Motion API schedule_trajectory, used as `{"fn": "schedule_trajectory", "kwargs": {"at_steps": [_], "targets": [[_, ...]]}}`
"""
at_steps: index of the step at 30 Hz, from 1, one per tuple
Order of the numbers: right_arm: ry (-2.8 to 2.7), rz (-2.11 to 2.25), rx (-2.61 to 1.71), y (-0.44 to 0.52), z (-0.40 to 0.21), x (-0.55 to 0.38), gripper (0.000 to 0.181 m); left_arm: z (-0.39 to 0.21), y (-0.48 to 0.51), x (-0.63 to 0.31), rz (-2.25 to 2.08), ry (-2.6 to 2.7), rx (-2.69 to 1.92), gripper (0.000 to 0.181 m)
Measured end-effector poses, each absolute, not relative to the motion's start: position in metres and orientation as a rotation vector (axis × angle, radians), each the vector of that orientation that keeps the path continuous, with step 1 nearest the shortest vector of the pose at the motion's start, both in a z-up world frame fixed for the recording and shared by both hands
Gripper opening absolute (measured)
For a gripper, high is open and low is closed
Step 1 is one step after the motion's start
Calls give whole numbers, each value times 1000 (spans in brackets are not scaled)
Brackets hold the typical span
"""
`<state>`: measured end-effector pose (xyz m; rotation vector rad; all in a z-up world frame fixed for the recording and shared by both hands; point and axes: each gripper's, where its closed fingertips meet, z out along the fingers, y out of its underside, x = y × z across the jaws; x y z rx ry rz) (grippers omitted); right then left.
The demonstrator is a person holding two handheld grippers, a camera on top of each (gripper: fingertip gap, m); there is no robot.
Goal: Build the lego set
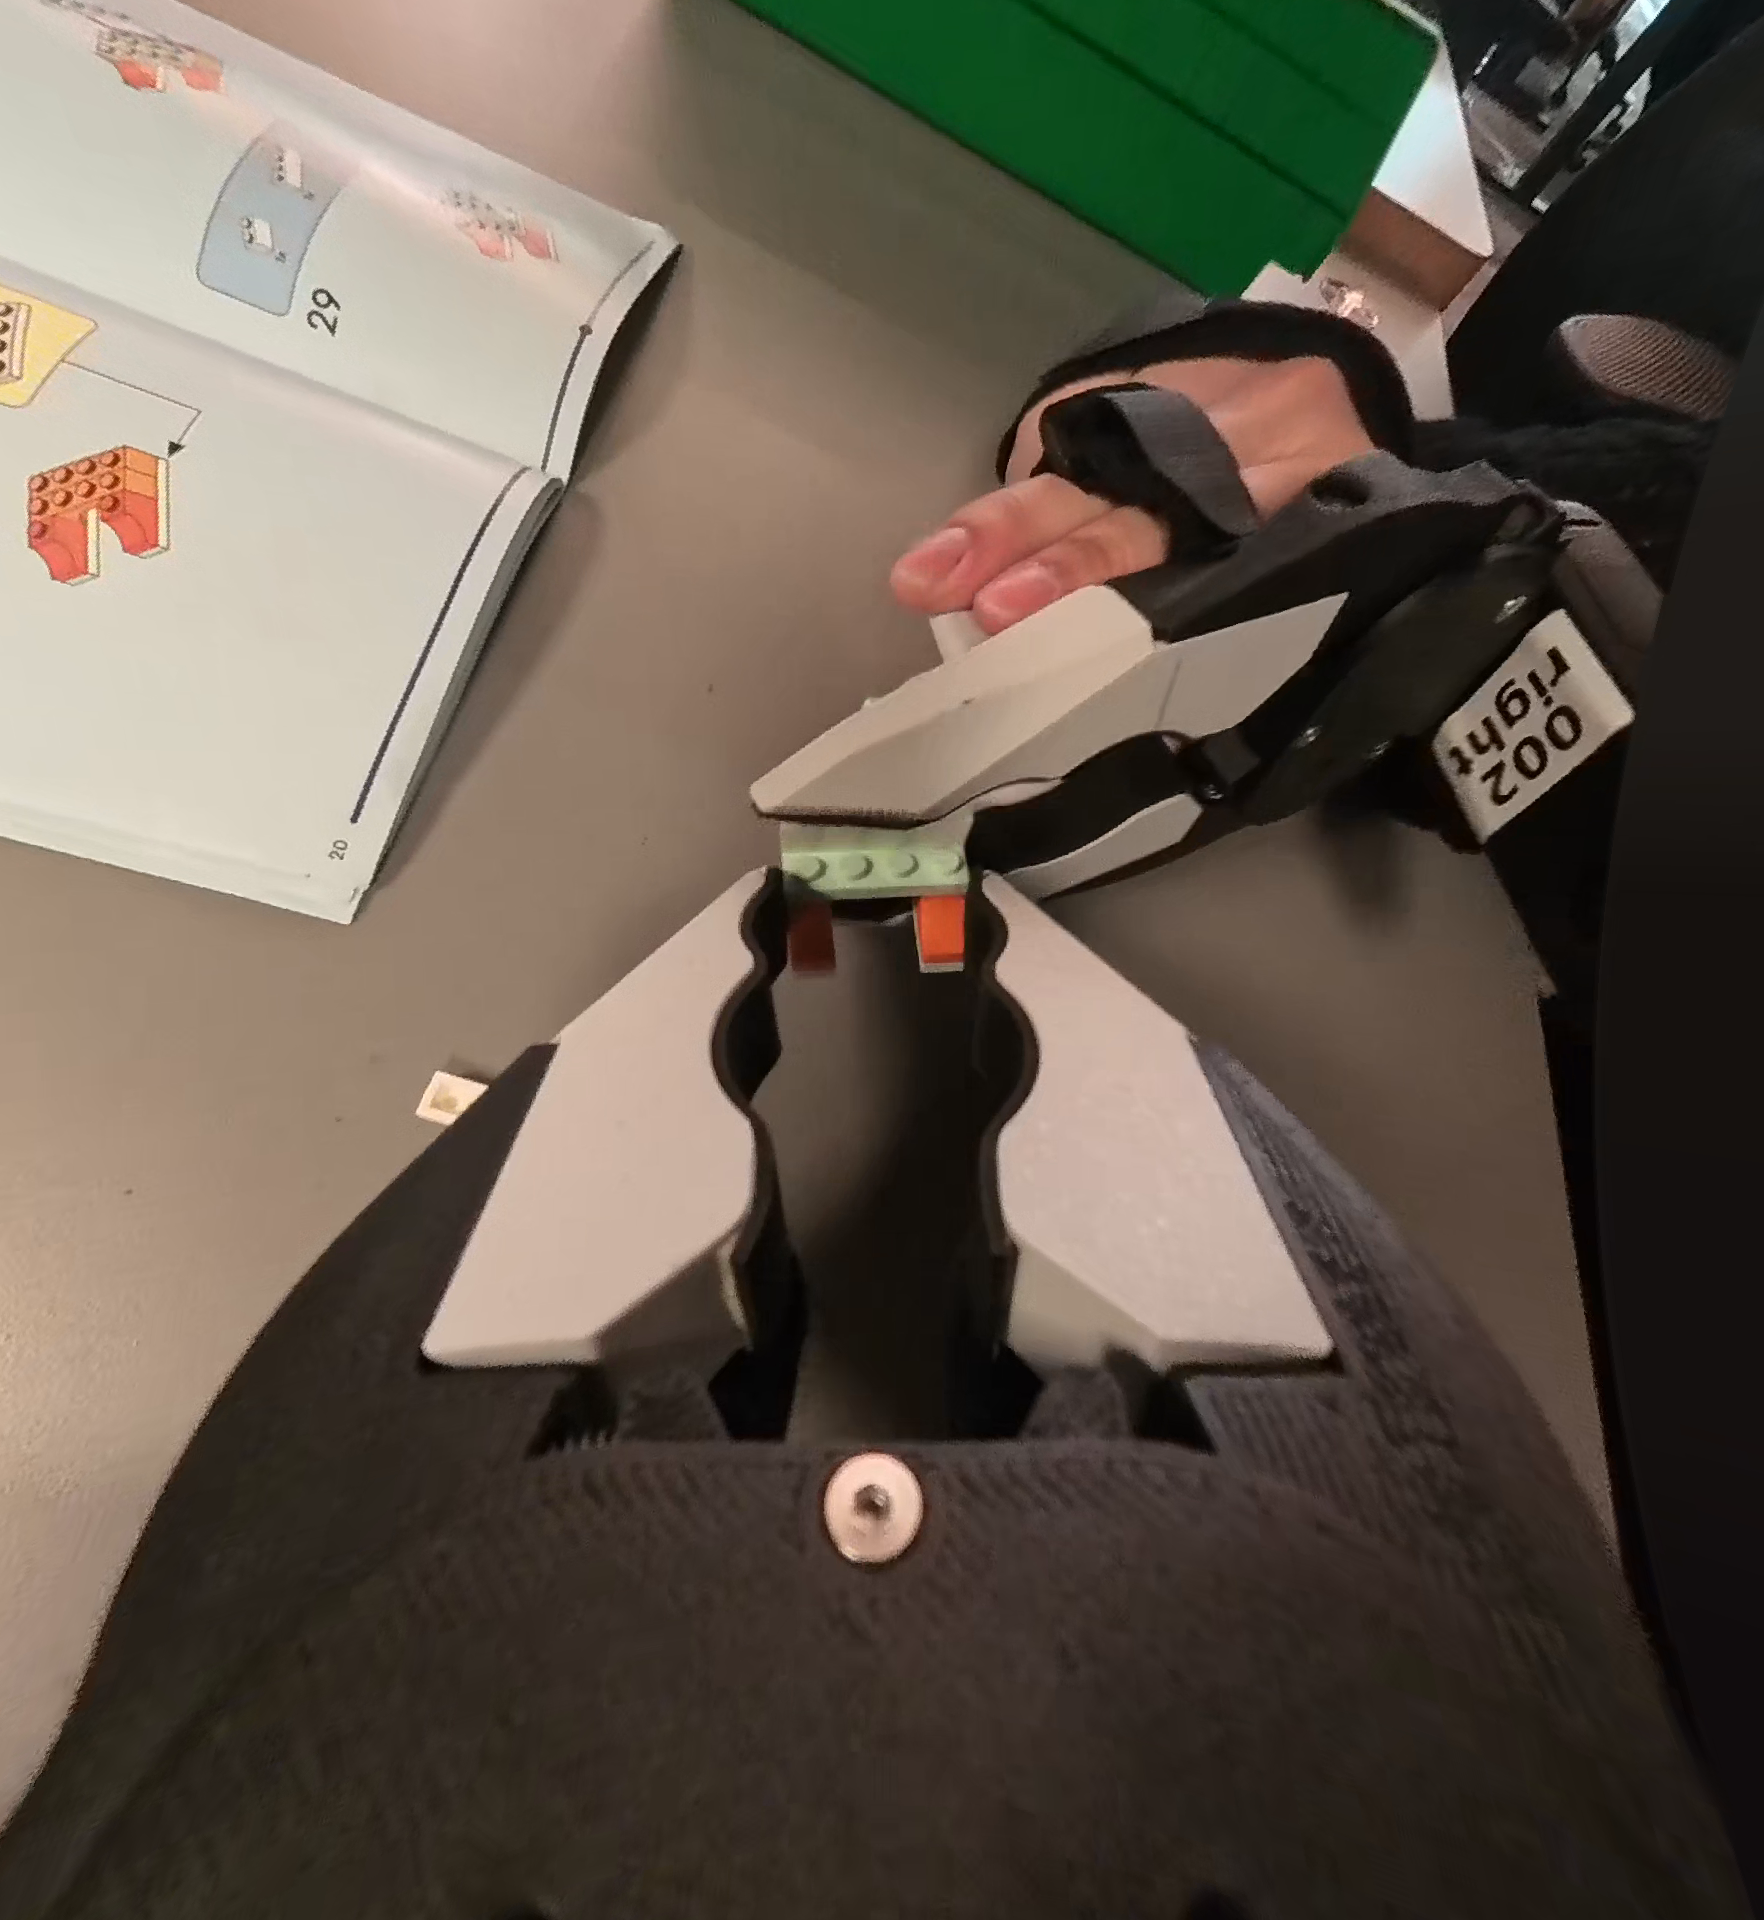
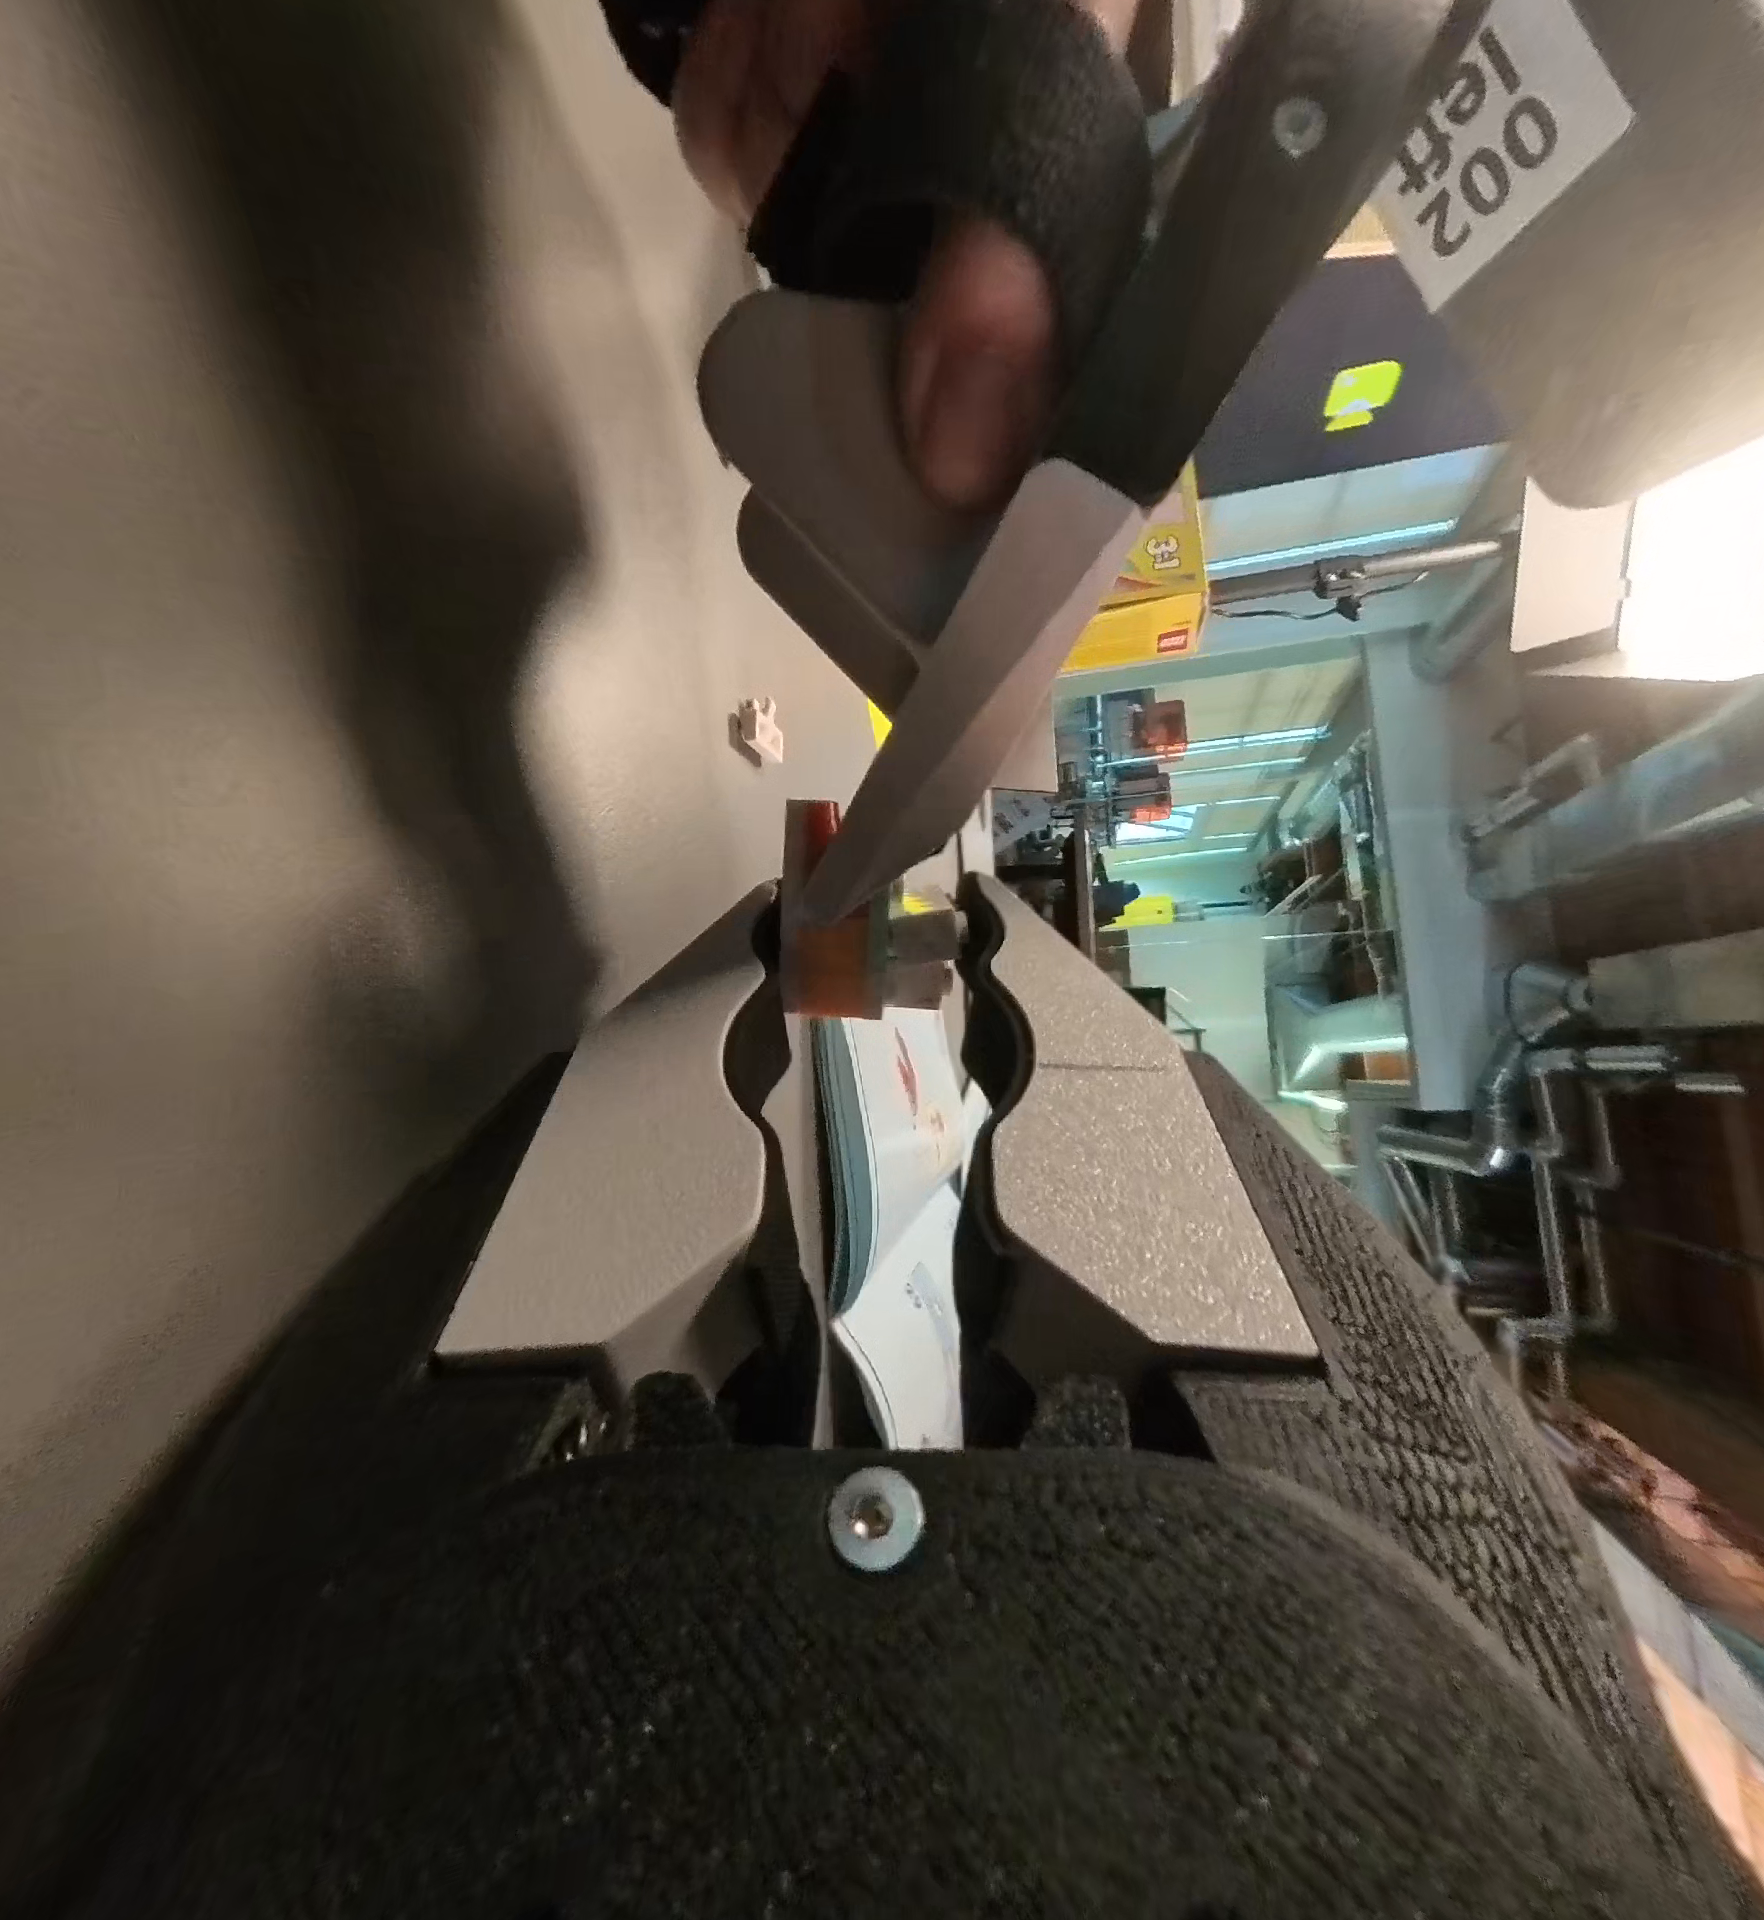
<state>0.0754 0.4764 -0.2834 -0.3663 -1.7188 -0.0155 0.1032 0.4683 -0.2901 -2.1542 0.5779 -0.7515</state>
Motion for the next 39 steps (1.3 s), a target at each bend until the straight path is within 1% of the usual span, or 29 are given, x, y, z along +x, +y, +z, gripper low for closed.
{"fn": "schedule_trajectory", "kwargs": {"at_steps": [10, 11, 12, 13, 15, 20, 27, 39], "targets": [[-1692, 106, -495, 480, -277, 76, 29, -279, 472, 105, -844, 480, -2084, 33], [-1686, 121, -500, 480, -276, 75, 29, -279, 473, 105, -852, 469, -2080, 36], [-1681, 135, -504, 478, -274, 75, 29, -282, 473, 105, -846, 466, -2095, 45], [-1681, 139, -503, 478, -273, 75, 29, -284, 472, 106, -853, 480, -2104, 46], [-1672, 127, -496, 478, -272, 75, 29, -280, 471, 109, -873, 489, -2069, 37], [-1628, 108, -498, 482, -265, 75, 29, -273, 475, 108, -818, 496, -2022, 35], [-1565, 114, -506, 484, -256, 76, 30, -264, 476, 108, -884, 472, -1937, 34], [-1537, 37, -453, 483, -250, 78, 28, -259, 475, 109, -878, 481, -1906, 34]]}}
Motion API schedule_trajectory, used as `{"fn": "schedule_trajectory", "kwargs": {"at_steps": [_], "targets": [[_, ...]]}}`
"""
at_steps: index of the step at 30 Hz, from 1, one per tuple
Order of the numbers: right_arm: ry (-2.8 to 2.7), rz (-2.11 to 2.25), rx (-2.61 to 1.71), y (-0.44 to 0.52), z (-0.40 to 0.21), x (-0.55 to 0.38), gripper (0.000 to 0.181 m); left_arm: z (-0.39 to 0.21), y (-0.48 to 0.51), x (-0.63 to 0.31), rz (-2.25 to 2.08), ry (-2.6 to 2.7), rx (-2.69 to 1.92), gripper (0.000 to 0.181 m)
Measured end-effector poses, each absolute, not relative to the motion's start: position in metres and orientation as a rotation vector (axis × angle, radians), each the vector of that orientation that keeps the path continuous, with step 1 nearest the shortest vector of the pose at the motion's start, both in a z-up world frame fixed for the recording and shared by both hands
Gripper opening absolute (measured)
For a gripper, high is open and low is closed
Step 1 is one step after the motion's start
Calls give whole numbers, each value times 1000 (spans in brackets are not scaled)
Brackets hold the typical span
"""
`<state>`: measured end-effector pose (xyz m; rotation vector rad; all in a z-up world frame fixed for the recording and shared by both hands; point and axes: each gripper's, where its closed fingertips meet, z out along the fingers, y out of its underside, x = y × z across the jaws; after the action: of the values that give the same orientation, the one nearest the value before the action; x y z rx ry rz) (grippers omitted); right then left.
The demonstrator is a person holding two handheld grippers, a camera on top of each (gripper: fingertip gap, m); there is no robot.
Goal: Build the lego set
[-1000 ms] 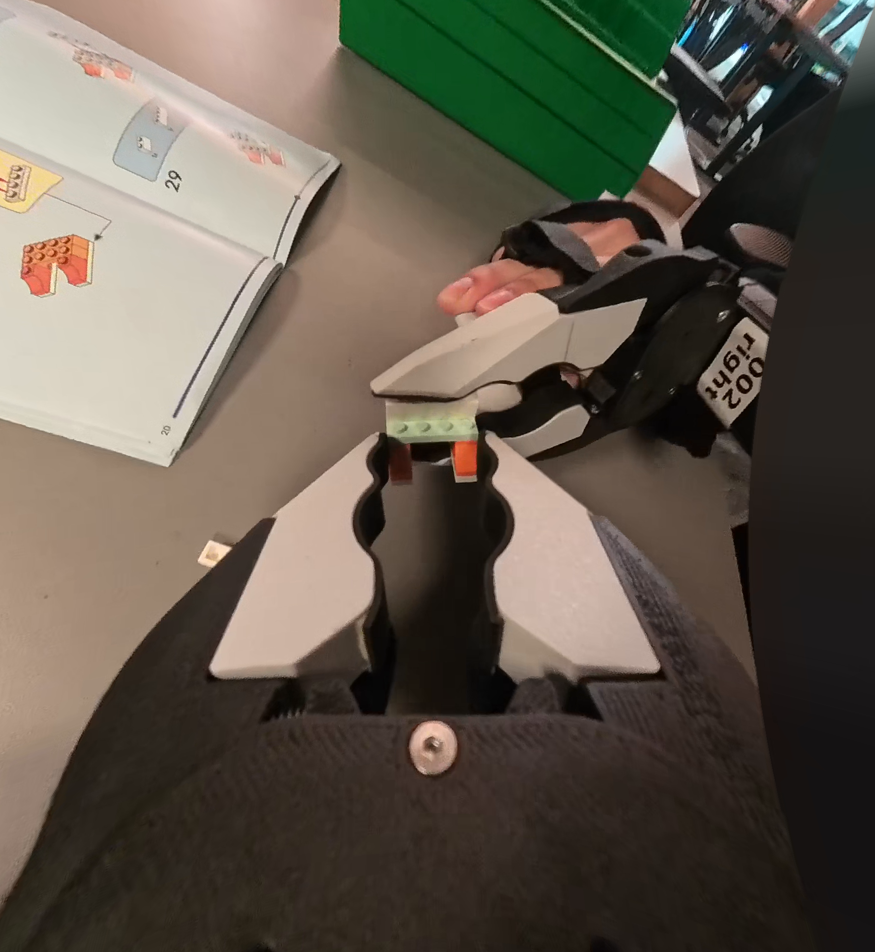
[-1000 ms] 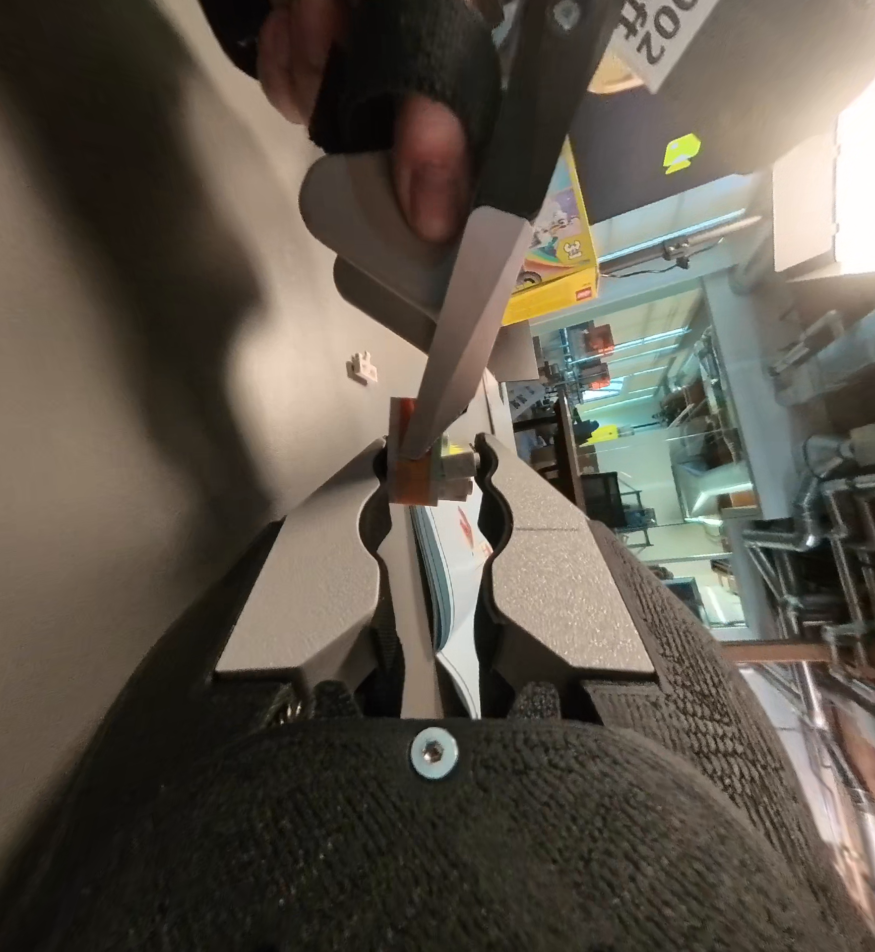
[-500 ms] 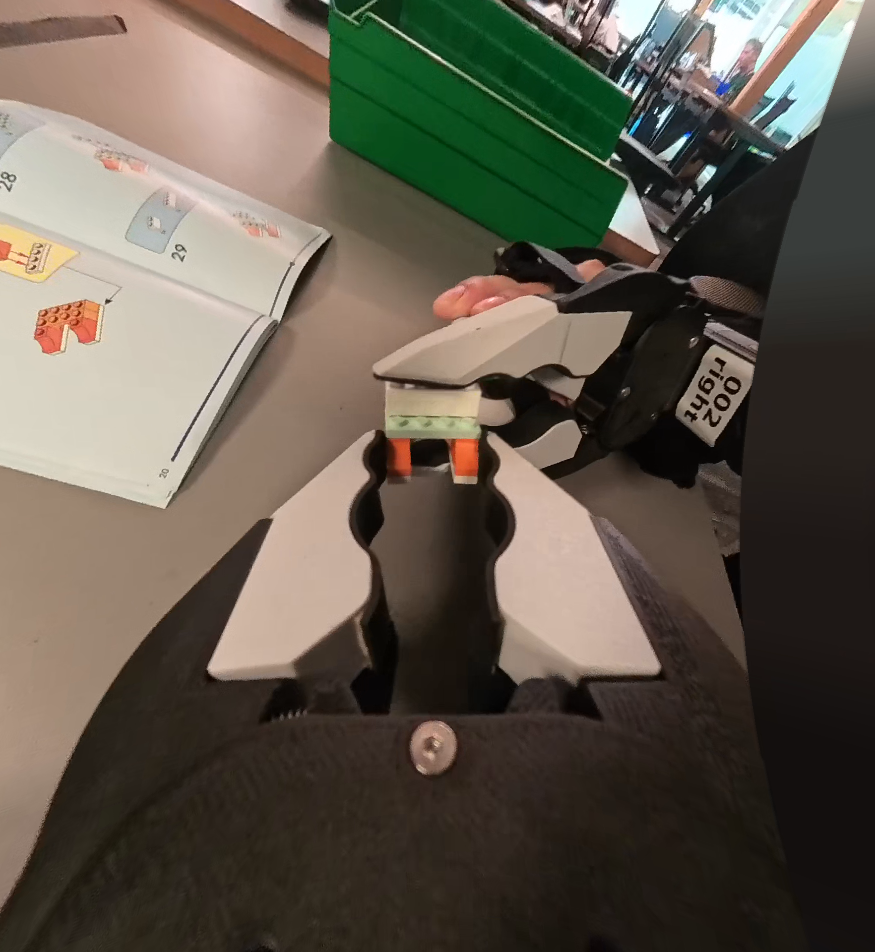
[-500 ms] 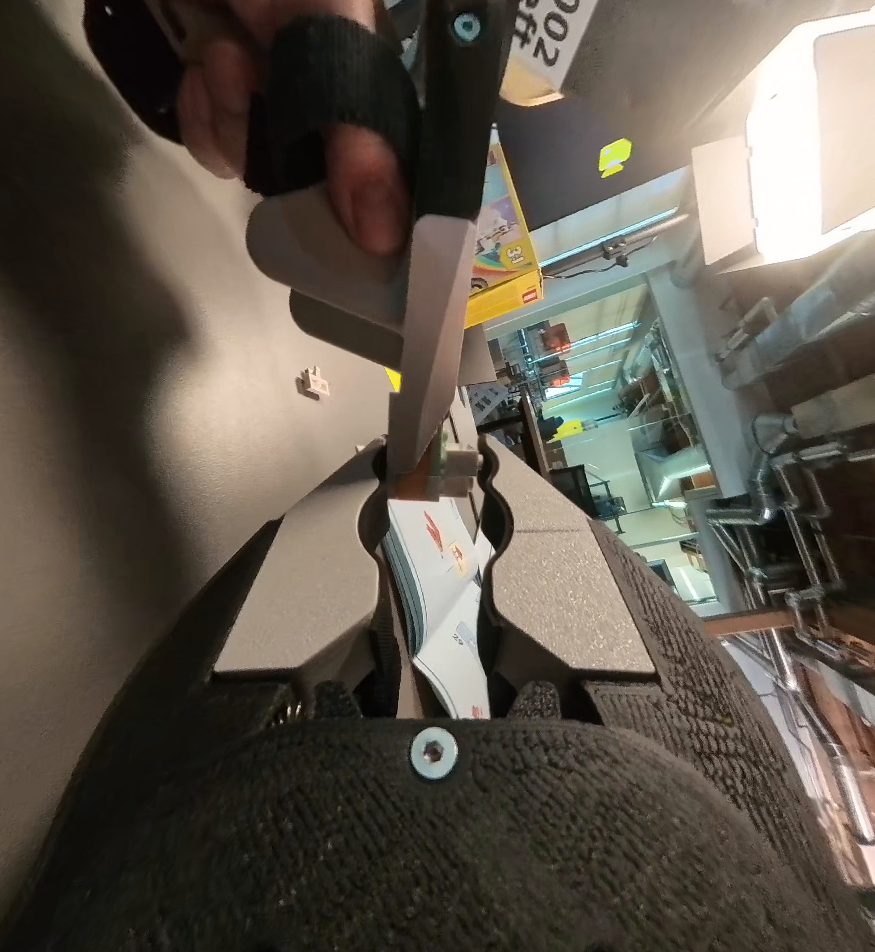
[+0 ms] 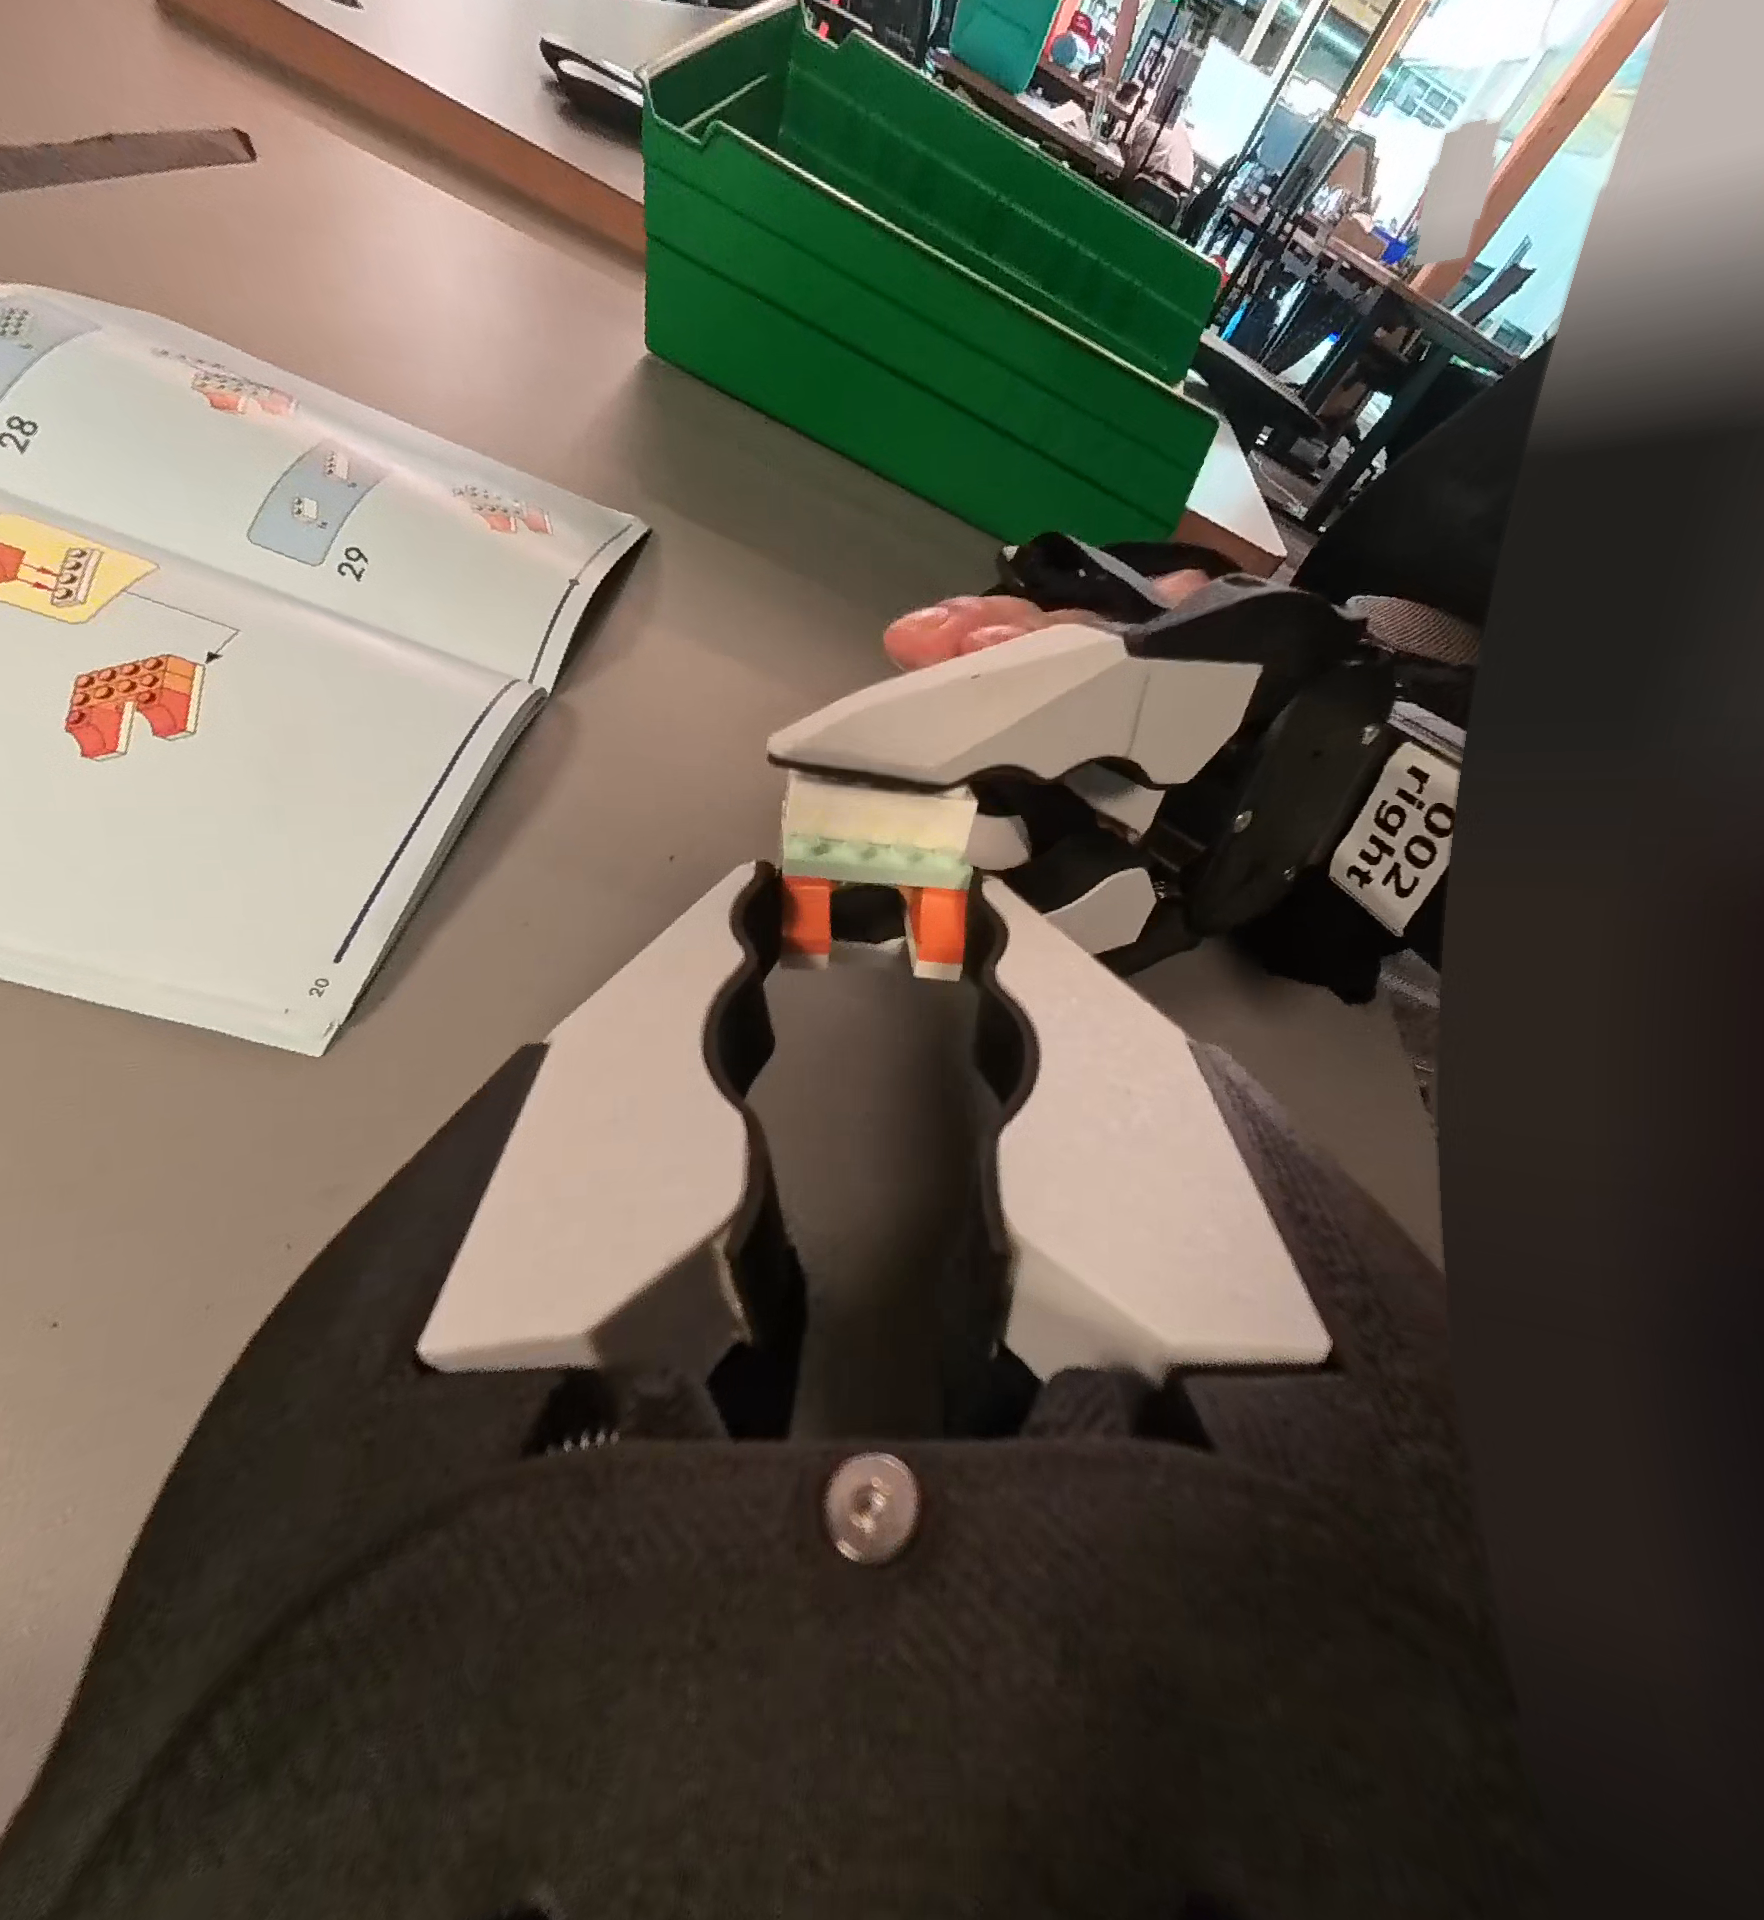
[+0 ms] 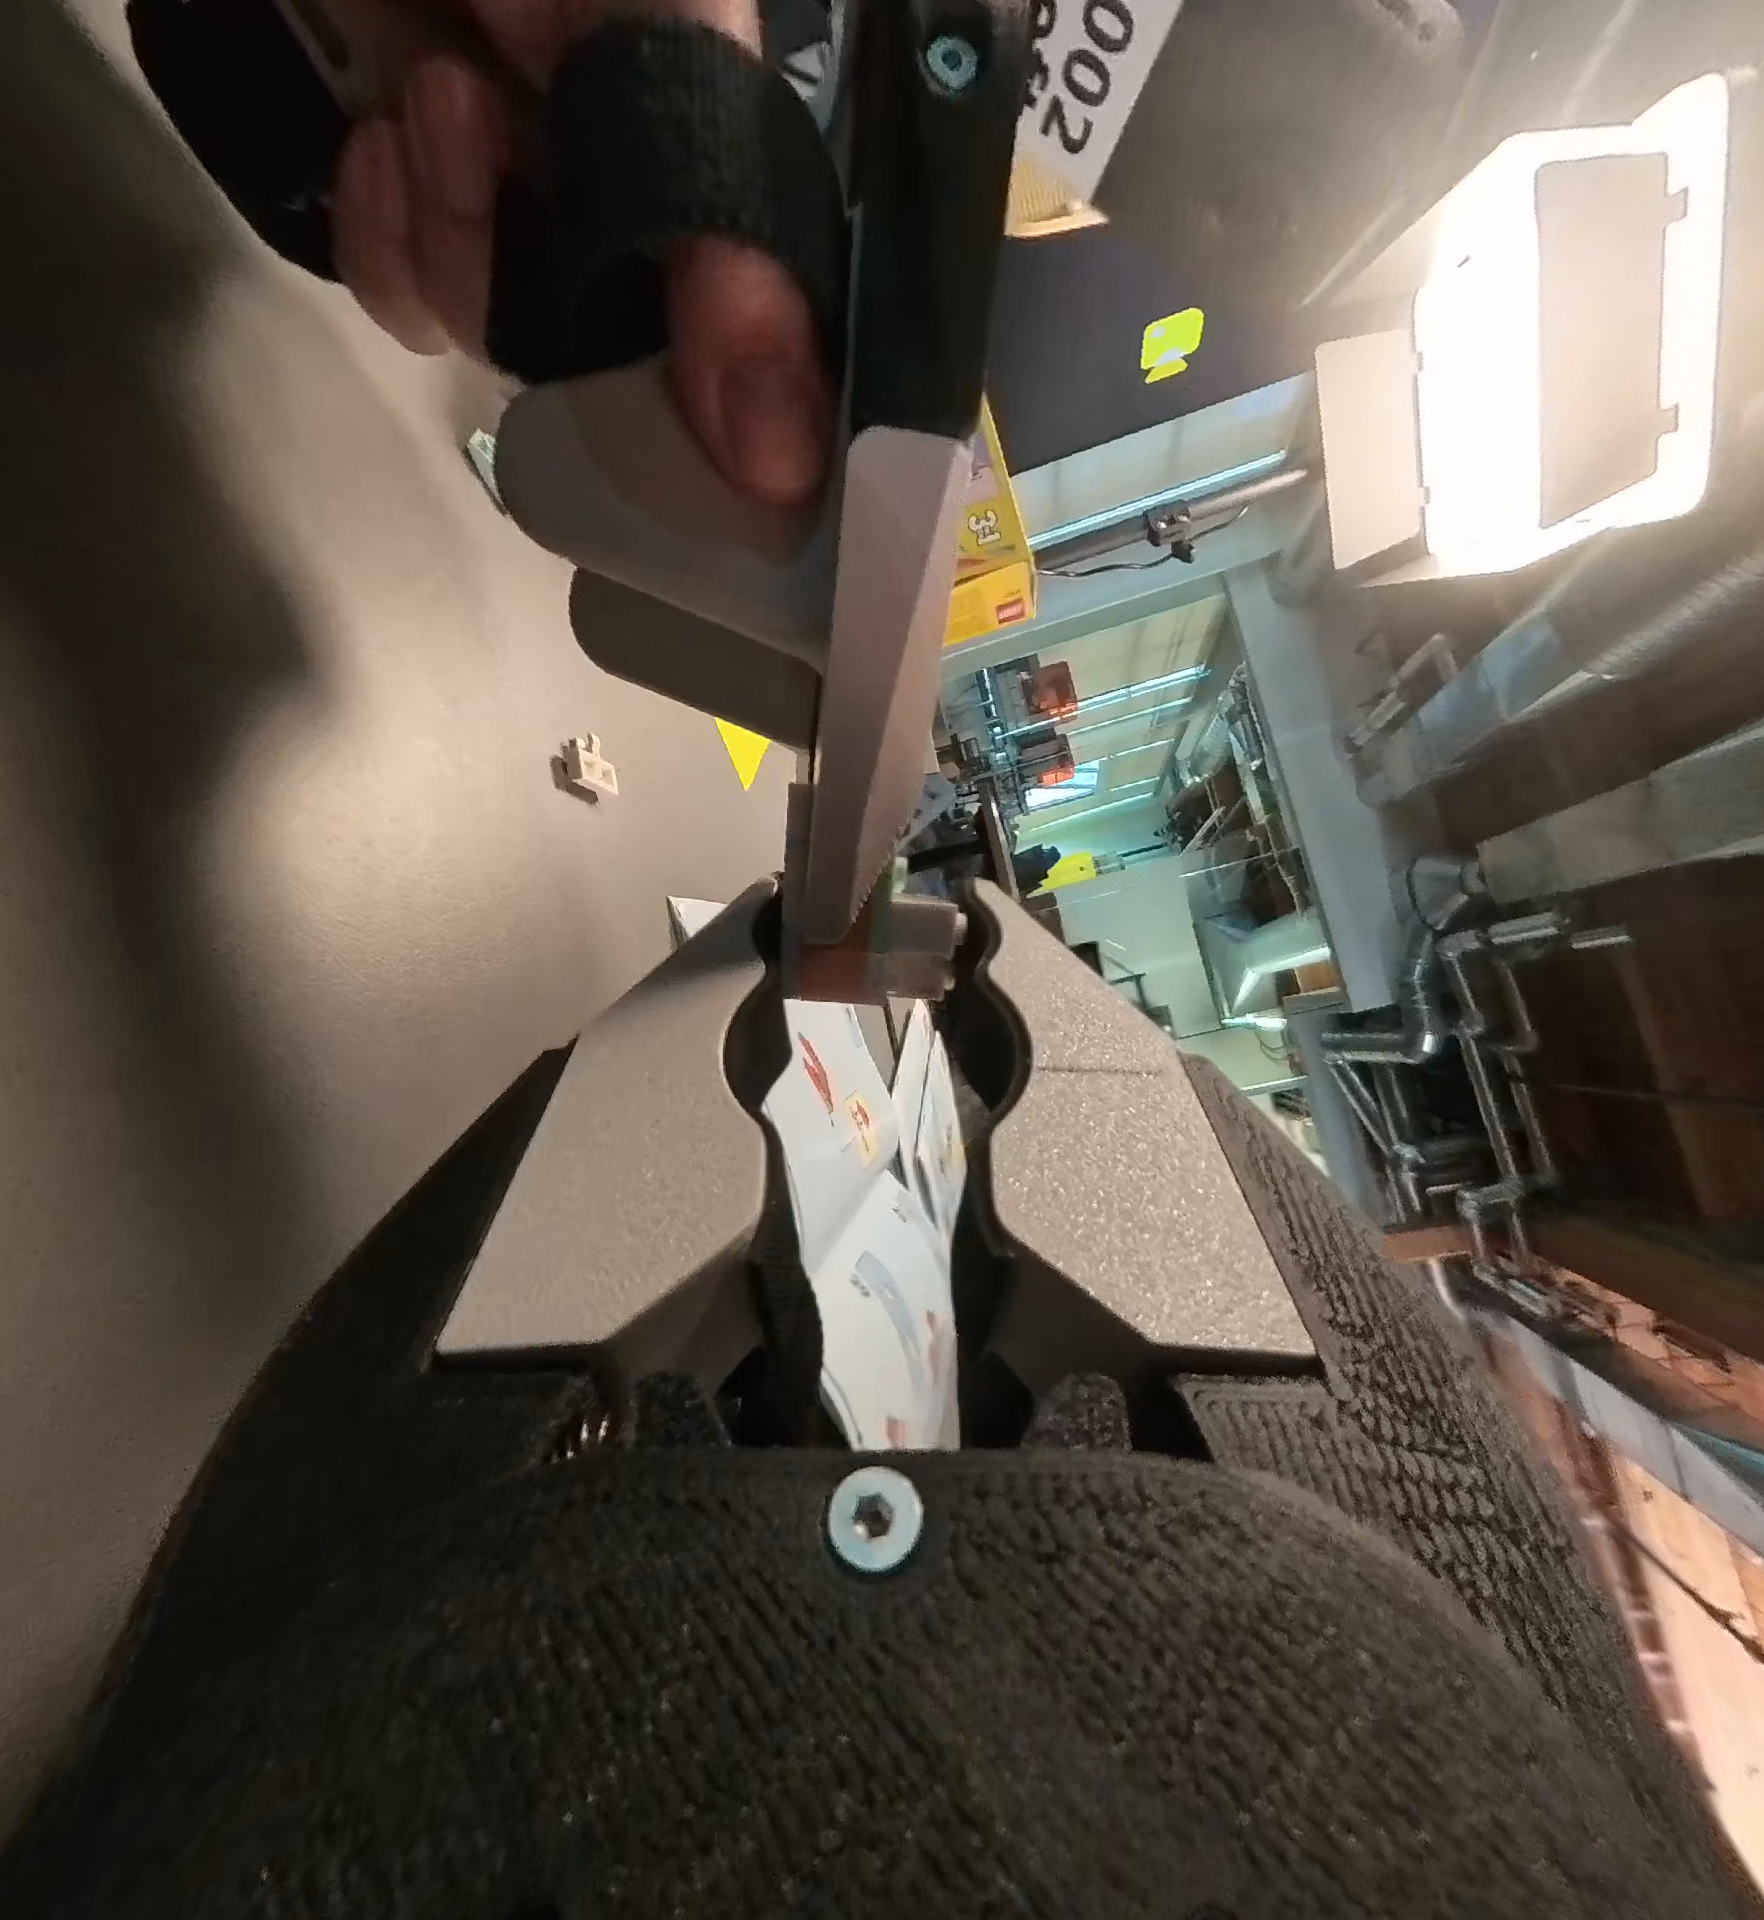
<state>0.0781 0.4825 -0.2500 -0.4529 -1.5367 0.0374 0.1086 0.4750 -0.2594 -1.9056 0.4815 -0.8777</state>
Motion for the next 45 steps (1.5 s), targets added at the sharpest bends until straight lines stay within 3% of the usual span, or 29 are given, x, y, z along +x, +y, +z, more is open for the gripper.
{"fn": "schedule_trajectory", "kwargs": {"at_steps": [17, 21, 25, 33, 45], "targets": [[-1611, 144, -482, 478, -258, 78, 29, -266, 473, 110, -877, 511, -1926, 34], [-1691, 234, -556, 485, -267, 86, 52, -278, 480, 95, -691, 548, -1964, 35], [-1644, 209, -568, 513, -253, 109, 51, -286, 480, 90, -593, 589, -2009, 35], [-1012, 398, -1036, 634, -187, 185, 45, -308, 477, 109, -575, 678, -2124, 35], [-841, 510, -1170, 661, -192, 202, 39, -323, 466, 110, -520, 804, -2172, 35]]}}
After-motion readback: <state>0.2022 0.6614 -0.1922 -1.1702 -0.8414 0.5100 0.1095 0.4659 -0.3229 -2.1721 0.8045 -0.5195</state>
